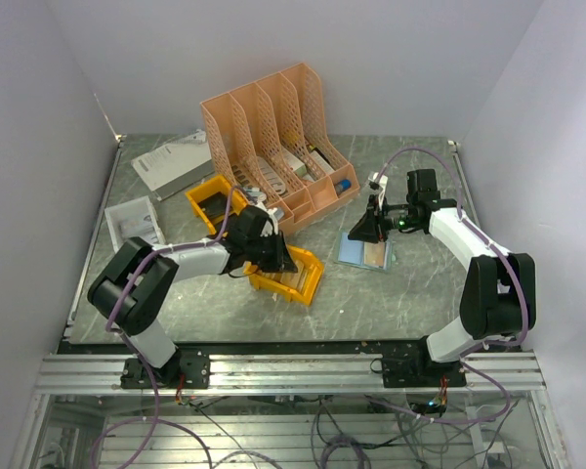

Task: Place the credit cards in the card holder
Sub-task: Pick up the credit card from the storage box.

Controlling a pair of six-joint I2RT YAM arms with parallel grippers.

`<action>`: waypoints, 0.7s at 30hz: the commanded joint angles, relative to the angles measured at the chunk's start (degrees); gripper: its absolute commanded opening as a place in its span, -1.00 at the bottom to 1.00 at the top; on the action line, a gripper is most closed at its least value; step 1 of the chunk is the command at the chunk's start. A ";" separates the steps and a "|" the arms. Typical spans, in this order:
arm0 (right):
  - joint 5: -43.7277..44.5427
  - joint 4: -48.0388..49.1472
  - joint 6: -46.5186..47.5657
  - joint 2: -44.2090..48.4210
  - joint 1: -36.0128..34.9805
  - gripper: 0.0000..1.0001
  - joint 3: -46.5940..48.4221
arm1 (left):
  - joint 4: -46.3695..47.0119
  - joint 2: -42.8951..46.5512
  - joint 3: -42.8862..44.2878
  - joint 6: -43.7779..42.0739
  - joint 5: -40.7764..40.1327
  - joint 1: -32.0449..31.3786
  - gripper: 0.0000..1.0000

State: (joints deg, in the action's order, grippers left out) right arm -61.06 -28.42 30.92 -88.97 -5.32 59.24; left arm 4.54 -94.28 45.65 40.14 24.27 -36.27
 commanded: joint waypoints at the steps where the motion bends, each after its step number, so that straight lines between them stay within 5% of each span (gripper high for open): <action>1: -0.29 -0.71 0.90 -0.27 -0.18 -0.61 1.50 | 3.19 0.59 -0.48 0.41 2.10 1.13 -0.61; 21: -0.29 -0.83 0.99 -0.31 -0.14 -0.60 1.58 | 0.55 2.10 -0.47 -0.84 1.50 2.01 -0.40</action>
State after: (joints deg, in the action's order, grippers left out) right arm -61.04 -28.60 31.11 -88.99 -5.32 59.24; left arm 4.80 -94.28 45.25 40.05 24.86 -34.92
